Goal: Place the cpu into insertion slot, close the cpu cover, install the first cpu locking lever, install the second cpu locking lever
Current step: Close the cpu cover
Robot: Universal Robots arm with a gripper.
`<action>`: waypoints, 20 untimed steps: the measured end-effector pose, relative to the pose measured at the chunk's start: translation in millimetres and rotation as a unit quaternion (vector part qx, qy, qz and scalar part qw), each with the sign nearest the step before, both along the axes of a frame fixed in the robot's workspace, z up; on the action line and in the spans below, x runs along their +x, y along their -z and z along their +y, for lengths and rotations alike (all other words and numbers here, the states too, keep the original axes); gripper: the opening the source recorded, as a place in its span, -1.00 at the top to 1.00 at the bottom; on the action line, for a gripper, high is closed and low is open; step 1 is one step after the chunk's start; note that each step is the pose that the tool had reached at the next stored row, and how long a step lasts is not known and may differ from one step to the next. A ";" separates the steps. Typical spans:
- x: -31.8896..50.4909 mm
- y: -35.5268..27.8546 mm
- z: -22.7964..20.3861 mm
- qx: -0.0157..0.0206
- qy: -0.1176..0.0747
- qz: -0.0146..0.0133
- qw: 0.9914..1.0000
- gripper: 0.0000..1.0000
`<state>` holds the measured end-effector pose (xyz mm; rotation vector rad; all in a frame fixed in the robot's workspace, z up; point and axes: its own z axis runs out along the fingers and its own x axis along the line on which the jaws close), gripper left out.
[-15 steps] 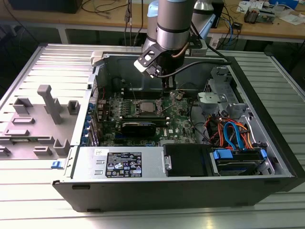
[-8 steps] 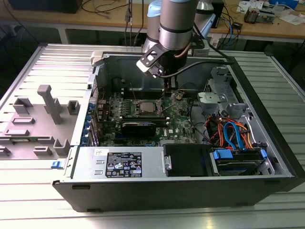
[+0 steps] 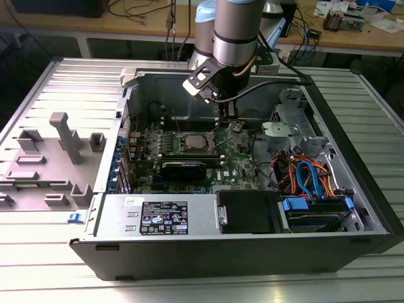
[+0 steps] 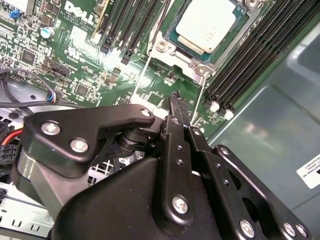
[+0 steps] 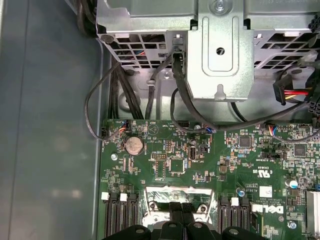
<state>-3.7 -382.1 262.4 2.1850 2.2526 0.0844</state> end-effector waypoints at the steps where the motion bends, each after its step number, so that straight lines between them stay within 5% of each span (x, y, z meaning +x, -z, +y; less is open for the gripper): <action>1: 0.3 0.0 0.0 0.000 0.000 0.000 1.000 0.79; 20: 6.4 0.0 0.0 0.000 0.000 0.000 1.000 0.79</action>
